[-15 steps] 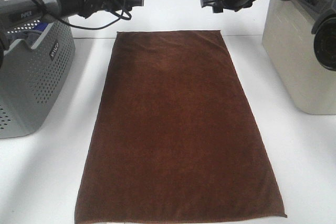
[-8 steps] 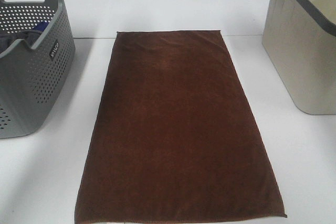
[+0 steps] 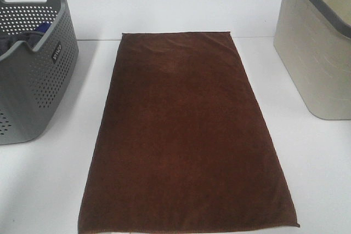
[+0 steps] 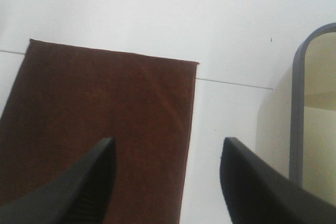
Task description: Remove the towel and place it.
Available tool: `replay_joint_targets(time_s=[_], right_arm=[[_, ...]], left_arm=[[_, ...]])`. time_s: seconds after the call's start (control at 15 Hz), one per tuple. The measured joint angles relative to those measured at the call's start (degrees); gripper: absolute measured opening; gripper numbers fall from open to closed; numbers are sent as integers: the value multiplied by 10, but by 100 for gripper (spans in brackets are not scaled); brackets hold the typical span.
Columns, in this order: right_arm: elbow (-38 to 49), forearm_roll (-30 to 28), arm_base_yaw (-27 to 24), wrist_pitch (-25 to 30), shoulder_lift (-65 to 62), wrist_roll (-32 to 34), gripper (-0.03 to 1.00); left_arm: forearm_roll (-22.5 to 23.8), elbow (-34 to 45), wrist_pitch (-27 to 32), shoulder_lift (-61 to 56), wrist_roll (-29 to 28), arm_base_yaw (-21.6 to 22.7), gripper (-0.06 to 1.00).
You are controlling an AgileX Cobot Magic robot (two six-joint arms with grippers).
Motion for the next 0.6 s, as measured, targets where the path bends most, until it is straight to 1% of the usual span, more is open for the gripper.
replay_joint_targets(time_s=[0.07,0.13,0.2,0.33,0.4,0.47,0.6], right_arm=[[0,7,0,0,-18,0,57],[2,11,0,0,-36,0,57],[25,7,0,0,-73,-3,57],[96,7,0,0,-134,-5,57],[145,7,0,0,-170,-5,57],[193,7,0,2,-203,-5,57],[305,7,0,3,-277,-5,57]], left_arm=[[0,0,35,-10,5,-1,57],[1,0,48,-20,14,-2,57],[-2,3,50,-44,28,-3,57],[-14,7,51,-88,41,-3,57],[-23,17,51,-115,49,-3,57],[-32,39,51,-147,56,-3,57],[-36,133,51,-229,63,-3,57]])
